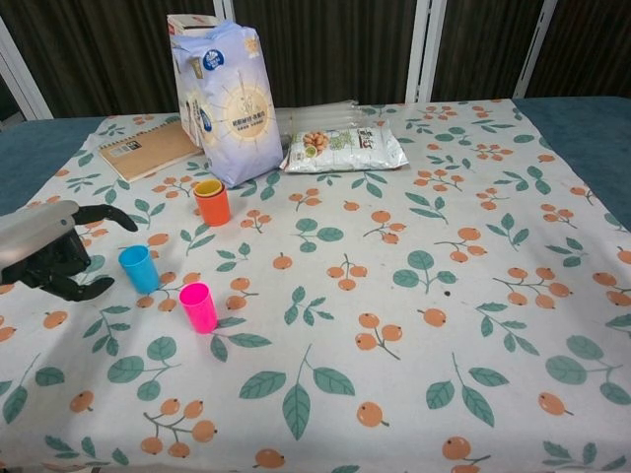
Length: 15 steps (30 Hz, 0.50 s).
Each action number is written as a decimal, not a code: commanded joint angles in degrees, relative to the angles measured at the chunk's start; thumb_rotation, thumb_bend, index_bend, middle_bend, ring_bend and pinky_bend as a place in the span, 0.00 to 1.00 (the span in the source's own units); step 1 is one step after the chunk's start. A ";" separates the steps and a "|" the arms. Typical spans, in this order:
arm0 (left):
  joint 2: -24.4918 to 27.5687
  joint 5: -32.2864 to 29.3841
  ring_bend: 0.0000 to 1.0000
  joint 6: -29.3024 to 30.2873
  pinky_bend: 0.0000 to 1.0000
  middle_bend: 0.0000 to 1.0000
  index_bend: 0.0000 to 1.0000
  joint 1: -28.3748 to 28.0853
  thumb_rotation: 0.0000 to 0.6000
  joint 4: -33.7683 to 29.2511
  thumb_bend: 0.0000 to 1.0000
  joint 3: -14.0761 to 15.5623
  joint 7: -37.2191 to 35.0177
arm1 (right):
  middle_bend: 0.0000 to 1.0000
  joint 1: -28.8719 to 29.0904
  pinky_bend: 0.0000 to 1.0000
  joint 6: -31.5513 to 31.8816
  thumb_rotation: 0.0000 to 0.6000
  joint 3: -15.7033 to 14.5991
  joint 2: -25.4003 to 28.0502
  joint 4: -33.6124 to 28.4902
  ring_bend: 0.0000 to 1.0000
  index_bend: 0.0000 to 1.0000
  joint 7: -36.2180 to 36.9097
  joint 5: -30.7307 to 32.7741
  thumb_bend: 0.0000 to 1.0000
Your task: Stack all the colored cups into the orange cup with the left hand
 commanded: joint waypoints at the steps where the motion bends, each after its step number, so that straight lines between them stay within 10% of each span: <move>1: -1.59 -0.30 1.00 -0.77 1.00 1.00 0.27 -0.31 1.00 1.62 0.36 -0.70 -0.52 | 0.00 0.00 0.00 0.01 1.00 0.00 0.00 0.00 0.00 0.00 0.01 0.01 0.14; 15: -4.10 -0.61 1.00 -2.20 1.00 1.00 0.33 -0.72 1.00 3.90 0.36 -2.18 -0.77 | 0.00 -0.06 0.00 0.15 1.00 0.01 -0.05 0.05 0.00 0.00 -0.10 0.07 0.14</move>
